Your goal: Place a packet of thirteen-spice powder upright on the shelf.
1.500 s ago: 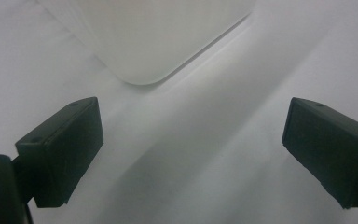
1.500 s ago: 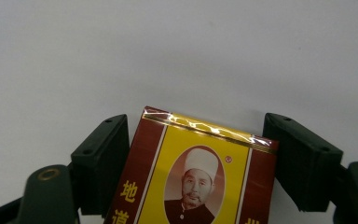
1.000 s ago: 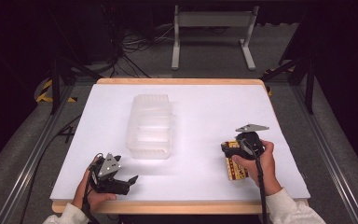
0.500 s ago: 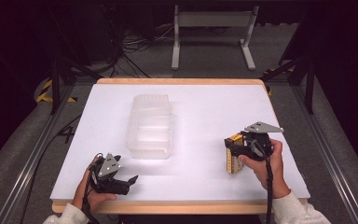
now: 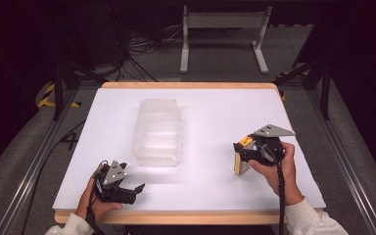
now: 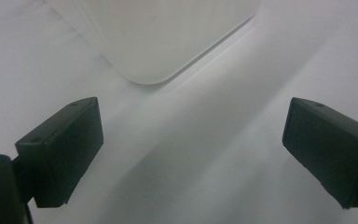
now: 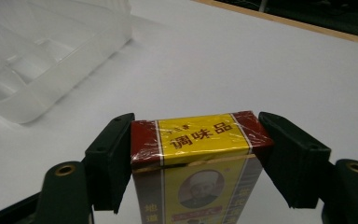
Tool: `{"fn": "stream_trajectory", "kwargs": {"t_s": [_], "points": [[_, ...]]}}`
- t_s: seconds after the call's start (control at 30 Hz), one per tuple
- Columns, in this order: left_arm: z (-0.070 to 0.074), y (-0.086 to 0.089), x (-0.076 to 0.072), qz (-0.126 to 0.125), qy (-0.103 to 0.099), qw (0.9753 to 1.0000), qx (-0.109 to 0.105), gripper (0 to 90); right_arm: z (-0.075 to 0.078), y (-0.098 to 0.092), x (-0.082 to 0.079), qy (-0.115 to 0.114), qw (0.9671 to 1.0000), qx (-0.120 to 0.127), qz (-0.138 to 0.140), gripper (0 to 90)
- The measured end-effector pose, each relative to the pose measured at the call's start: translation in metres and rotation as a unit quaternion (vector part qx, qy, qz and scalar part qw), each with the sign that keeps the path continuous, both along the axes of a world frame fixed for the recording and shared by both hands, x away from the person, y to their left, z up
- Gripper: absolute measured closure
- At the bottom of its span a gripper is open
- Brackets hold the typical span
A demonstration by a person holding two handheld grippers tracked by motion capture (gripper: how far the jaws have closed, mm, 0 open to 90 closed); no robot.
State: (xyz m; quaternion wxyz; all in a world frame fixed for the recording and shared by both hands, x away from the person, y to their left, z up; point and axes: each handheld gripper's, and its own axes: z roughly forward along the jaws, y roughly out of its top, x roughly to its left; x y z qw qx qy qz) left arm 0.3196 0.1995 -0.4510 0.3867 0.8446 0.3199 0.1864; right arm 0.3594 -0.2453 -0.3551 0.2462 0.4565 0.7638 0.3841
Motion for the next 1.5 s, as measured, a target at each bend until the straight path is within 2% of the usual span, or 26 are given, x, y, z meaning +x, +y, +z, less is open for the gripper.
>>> {"fn": "stream_trajectory", "kwargs": {"t_s": [0.17, 0.3, 0.47, 0.8, 0.97, 1.2, 1.5], "points": [[0.0, 0.0, 0.0, -0.001, 0.0, 1.0, -0.002, 5.8, 0.005, 0.009, 0.0, -0.014, 0.9998, 0.011, 0.005, 30.4], [0.0, 0.0, 0.0, 0.0, -0.001, 1.0, -0.002, 5.7, 0.01, 0.015, 0.003, -0.021, 0.9997, 0.011, 0.009, 30.5], [0.0, 0.001, 0.001, 0.001, -0.001, 1.0, -0.002, 5.7, 0.016, 0.027, 0.008, -0.03, 0.9995, 0.001, 0.01, 30.5], [0.0, 0.001, 0.0, 0.001, -0.001, 1.0, -0.004, 5.8, 0.027, 0.043, 0.019, -0.05, 0.9987, 0.01, 0.009, 30.5], [0.0, 0.002, 0.0, 0.002, 0.0, 1.0, -0.004, 5.8, 0.031, 0.058, 0.027, -0.063, 0.9979, 0.009, 0.01, 30.5], [0.0, 0.003, 0.0, 0.001, 0.001, 1.0, -0.007, 5.8, 0.033, 0.079, 0.036, -0.074, 0.997, 0.014, 0.018, 30.5], [0.0, 0.003, 0.001, 0.0, -0.001, 1.0, -0.006, 5.8, 0.035, 0.099, 0.047, -0.076, 0.9968, 0.021, 0.015, 30.5]]}}
